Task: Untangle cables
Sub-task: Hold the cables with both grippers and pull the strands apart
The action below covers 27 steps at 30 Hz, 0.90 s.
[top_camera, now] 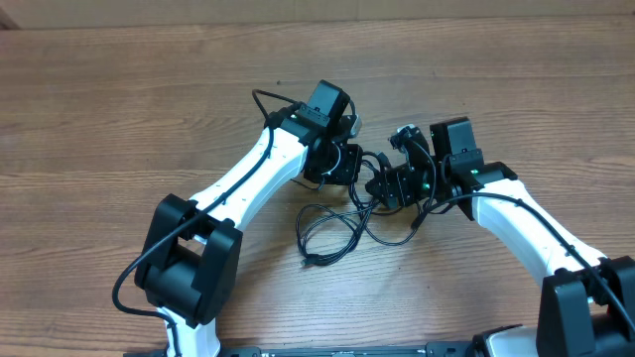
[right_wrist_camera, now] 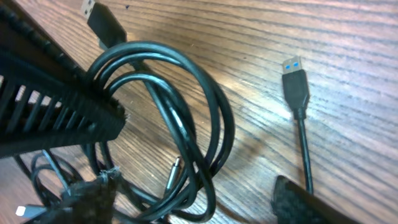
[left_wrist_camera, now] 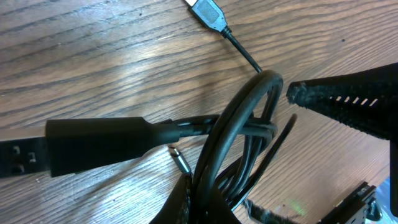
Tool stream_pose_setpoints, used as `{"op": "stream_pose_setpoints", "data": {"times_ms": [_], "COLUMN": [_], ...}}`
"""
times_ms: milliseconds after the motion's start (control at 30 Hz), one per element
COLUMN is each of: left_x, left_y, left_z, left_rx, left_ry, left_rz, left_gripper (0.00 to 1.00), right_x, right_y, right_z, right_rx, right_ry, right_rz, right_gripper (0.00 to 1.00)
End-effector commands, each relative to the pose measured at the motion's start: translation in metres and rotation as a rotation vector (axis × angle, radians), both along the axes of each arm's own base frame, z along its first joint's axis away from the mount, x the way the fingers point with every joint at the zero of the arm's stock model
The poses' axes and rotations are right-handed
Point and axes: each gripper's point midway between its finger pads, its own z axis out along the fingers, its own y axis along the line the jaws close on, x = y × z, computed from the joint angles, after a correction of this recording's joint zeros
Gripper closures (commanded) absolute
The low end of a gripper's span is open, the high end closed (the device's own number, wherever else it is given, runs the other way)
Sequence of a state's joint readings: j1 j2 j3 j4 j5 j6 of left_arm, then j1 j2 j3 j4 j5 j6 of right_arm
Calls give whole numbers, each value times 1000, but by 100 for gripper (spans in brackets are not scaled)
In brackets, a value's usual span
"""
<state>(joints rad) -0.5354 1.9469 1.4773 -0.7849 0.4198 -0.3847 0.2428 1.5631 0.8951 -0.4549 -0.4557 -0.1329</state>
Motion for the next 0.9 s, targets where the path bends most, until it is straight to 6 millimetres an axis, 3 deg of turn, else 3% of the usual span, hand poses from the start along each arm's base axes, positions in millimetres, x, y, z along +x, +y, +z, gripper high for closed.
{"op": "stream_pose_setpoints", "data": {"times_ms": [0, 300, 400, 433, 467, 533, 767, 833, 867], "left_x": [0, -3, -3, -3, -3, -3, 2, 7, 13], "left_y": [-10, -24, -25, -25, -25, -25, -21, -13, 3], "left_z": [20, 31, 31, 32, 32, 31, 29, 23, 13], "left_rx": [-73, -167, -170, -171, -172, -171, -142, -87, 11], "left_ry": [-21, -19, -21, -21, -21, -21, -22, -21, -15], "left_rz": [-38, -83, -84, -84, -85, -84, -40, 19, 130], "left_gripper": [96, 96, 96, 96, 96, 96, 96, 96, 96], "right_x": [3, 6, 5, 5, 5, 5, -1, -8, -13], "right_y": [-1, -1, -1, -1, -1, -1, 5, 9, 12], "right_z": [-3, -1, -1, -1, -1, -1, 0, 1, 2], "right_rx": [-16, -12, -12, -12, -12, -12, 21, 51, 73], "right_ry": [-11, -26, -25, -25, -25, -25, 3, 28, 52], "right_rz": [-7, -7, -8, -8, -8, -8, 13, 32, 46], "right_gripper": [28, 54, 75, 77, 87, 96, 96, 96, 96]}}
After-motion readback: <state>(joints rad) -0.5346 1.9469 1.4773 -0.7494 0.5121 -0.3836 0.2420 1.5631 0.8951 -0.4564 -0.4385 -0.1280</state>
